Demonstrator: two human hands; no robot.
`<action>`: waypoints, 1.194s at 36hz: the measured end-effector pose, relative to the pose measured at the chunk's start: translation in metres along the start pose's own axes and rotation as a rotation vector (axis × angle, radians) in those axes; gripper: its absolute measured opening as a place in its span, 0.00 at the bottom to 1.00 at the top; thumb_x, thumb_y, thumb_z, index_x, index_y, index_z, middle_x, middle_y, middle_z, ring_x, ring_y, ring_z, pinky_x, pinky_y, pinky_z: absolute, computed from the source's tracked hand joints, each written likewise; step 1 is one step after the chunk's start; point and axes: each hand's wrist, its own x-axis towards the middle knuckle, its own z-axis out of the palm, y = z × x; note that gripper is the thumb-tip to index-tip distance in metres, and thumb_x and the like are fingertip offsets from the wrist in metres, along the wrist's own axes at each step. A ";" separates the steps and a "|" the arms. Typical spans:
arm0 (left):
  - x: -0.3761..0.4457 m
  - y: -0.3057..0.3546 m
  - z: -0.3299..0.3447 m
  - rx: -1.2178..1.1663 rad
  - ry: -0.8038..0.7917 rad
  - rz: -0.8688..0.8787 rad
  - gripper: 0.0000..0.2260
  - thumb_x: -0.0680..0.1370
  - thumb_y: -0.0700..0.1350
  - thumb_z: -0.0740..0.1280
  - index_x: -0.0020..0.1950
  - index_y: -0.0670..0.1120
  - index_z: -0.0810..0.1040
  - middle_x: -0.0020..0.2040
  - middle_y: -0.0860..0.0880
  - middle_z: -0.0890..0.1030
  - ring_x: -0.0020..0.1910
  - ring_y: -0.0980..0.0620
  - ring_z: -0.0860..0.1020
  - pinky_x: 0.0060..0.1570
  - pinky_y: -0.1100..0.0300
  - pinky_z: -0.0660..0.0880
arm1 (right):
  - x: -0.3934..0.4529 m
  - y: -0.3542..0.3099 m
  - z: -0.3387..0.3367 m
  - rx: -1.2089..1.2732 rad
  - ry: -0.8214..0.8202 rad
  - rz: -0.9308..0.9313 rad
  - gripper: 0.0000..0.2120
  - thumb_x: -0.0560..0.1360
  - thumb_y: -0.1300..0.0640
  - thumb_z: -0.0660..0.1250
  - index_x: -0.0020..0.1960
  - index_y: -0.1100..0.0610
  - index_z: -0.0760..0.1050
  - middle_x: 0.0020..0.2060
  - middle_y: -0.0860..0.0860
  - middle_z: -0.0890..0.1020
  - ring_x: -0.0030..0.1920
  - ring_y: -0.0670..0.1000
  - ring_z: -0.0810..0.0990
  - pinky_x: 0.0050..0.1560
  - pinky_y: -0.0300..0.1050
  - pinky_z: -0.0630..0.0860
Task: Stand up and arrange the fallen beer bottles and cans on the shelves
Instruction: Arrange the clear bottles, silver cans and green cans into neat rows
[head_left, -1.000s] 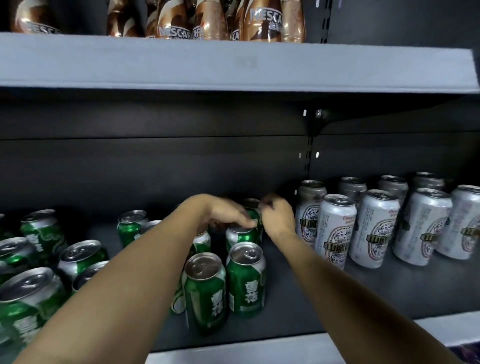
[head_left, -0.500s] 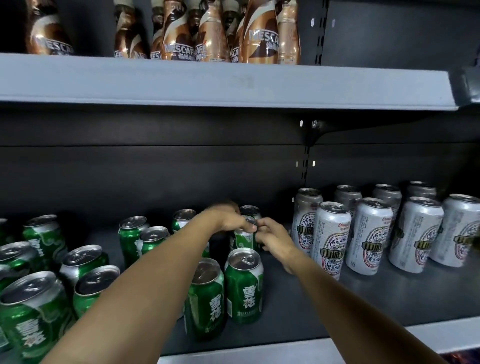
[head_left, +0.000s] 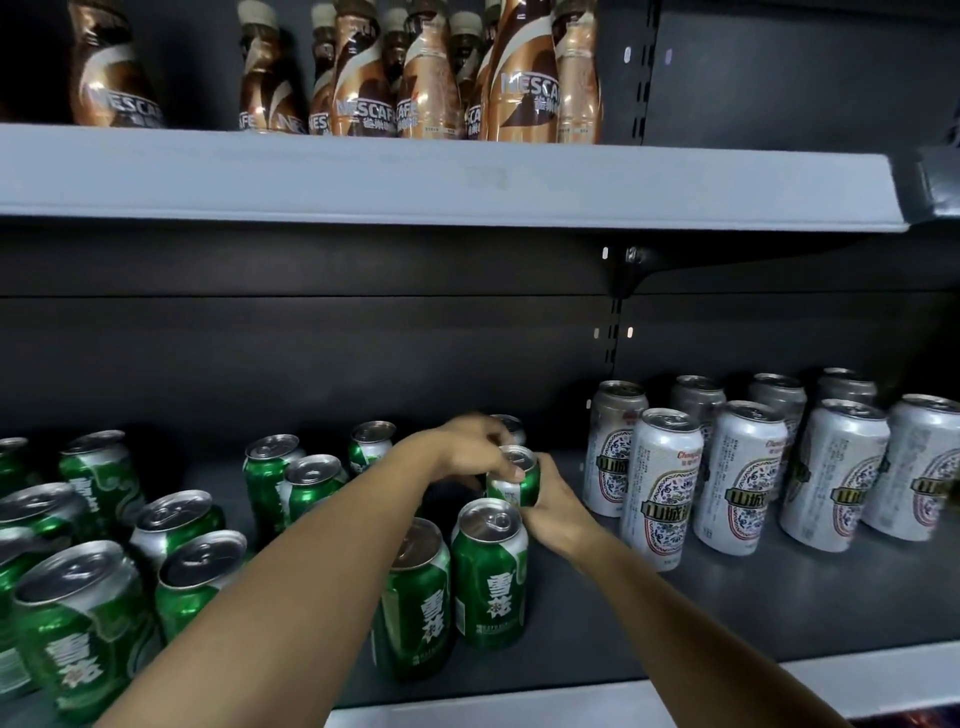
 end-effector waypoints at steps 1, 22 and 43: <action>-0.001 -0.001 0.001 -0.037 -0.010 0.005 0.12 0.74 0.41 0.73 0.55 0.44 0.77 0.48 0.47 0.78 0.42 0.54 0.77 0.35 0.62 0.77 | -0.001 0.000 0.001 -0.009 -0.008 0.000 0.32 0.68 0.52 0.75 0.67 0.47 0.62 0.57 0.47 0.78 0.58 0.49 0.77 0.62 0.47 0.72; -0.005 -0.004 0.006 0.068 0.050 0.044 0.25 0.72 0.40 0.75 0.68 0.49 0.75 0.64 0.50 0.77 0.63 0.51 0.75 0.62 0.61 0.71 | -0.006 0.019 -0.010 0.093 -0.015 0.114 0.33 0.57 0.45 0.79 0.59 0.46 0.74 0.59 0.52 0.78 0.58 0.50 0.79 0.60 0.48 0.76; -0.005 -0.009 0.006 0.037 0.089 0.022 0.24 0.75 0.36 0.70 0.70 0.45 0.73 0.65 0.45 0.77 0.63 0.47 0.76 0.63 0.55 0.73 | -0.003 0.023 0.009 -0.016 0.116 0.080 0.34 0.55 0.36 0.71 0.57 0.47 0.67 0.56 0.50 0.77 0.56 0.52 0.78 0.59 0.57 0.75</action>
